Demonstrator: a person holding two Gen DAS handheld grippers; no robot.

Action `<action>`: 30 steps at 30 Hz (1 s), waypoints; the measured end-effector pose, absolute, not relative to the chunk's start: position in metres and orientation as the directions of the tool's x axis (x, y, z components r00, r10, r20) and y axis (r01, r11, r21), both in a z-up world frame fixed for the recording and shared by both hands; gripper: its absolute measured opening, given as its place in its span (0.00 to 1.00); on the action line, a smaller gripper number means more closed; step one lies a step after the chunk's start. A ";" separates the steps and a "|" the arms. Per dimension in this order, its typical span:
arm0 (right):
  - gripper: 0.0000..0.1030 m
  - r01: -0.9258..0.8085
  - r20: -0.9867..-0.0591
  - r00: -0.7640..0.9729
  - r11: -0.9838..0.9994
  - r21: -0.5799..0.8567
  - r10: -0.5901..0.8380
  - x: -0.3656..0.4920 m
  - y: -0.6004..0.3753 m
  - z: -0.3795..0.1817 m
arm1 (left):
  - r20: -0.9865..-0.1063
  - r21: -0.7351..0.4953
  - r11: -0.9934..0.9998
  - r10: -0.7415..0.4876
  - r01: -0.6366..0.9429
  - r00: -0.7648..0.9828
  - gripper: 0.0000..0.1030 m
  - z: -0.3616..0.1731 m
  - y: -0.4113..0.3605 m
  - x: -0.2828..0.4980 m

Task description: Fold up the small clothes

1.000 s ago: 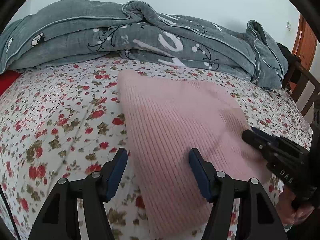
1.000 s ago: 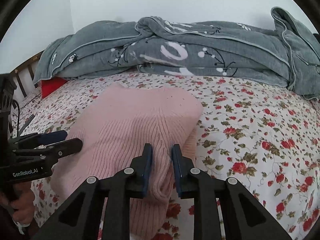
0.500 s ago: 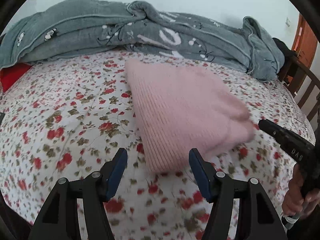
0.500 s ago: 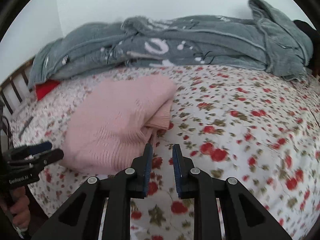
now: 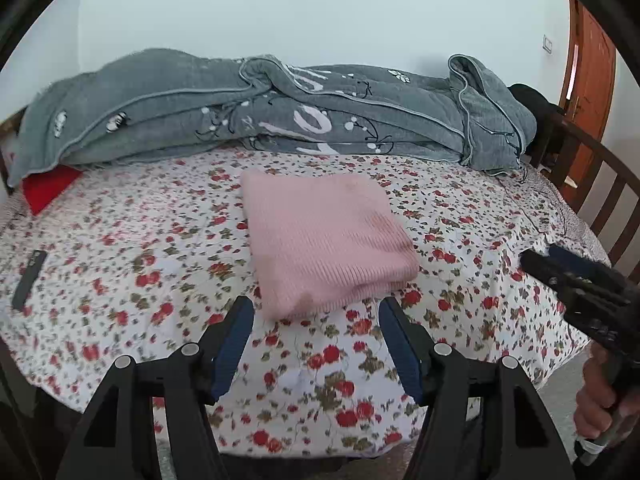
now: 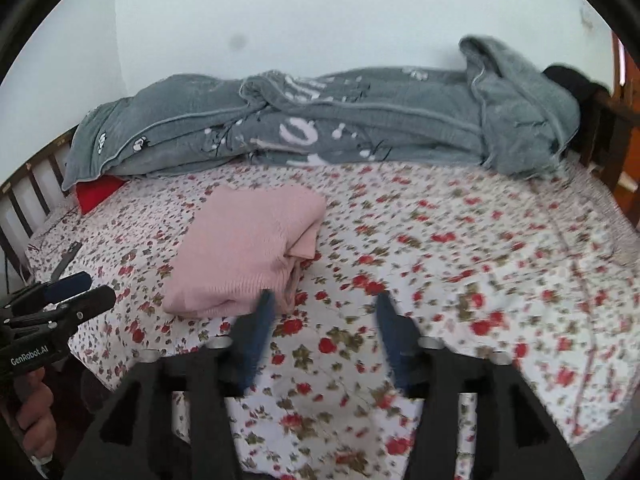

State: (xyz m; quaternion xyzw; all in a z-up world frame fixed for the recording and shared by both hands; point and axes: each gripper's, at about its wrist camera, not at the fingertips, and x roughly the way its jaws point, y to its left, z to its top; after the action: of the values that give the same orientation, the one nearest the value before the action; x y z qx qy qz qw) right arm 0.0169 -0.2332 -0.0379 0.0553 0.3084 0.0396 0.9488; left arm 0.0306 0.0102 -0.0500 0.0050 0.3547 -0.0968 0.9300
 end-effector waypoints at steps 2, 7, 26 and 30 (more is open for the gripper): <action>0.76 -0.039 -0.559 0.824 0.993 0.114 0.096 0.001 -0.235 -0.031 | -0.651 -0.052 0.983 -0.166 0.175 0.741 0.67 -0.045 0.009 0.019; 0.86 -0.033 -0.544 0.836 0.997 0.072 0.067 -0.027 -0.238 -0.020 | -0.638 -0.043 0.989 -0.137 0.142 0.758 0.75 -0.038 0.006 0.002; 0.94 -0.028 -0.537 0.841 0.997 0.075 0.064 -0.050 -0.246 -0.017 | -0.618 -0.011 0.996 -0.078 0.090 0.782 0.77 -0.027 0.002 -0.012; 0.94 -0.029 -0.538 0.840 0.997 0.074 0.065 -0.050 -0.246 -0.018 | -0.616 -0.016 0.996 -0.079 0.087 0.784 0.77 -0.025 0.003 -0.012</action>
State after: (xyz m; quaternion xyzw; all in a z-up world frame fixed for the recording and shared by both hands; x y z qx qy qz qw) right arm -0.0499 -0.2460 -0.0178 0.0314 0.2816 0.0244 0.9587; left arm -0.0123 0.0032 -0.0254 0.0068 0.3258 -0.0439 0.9444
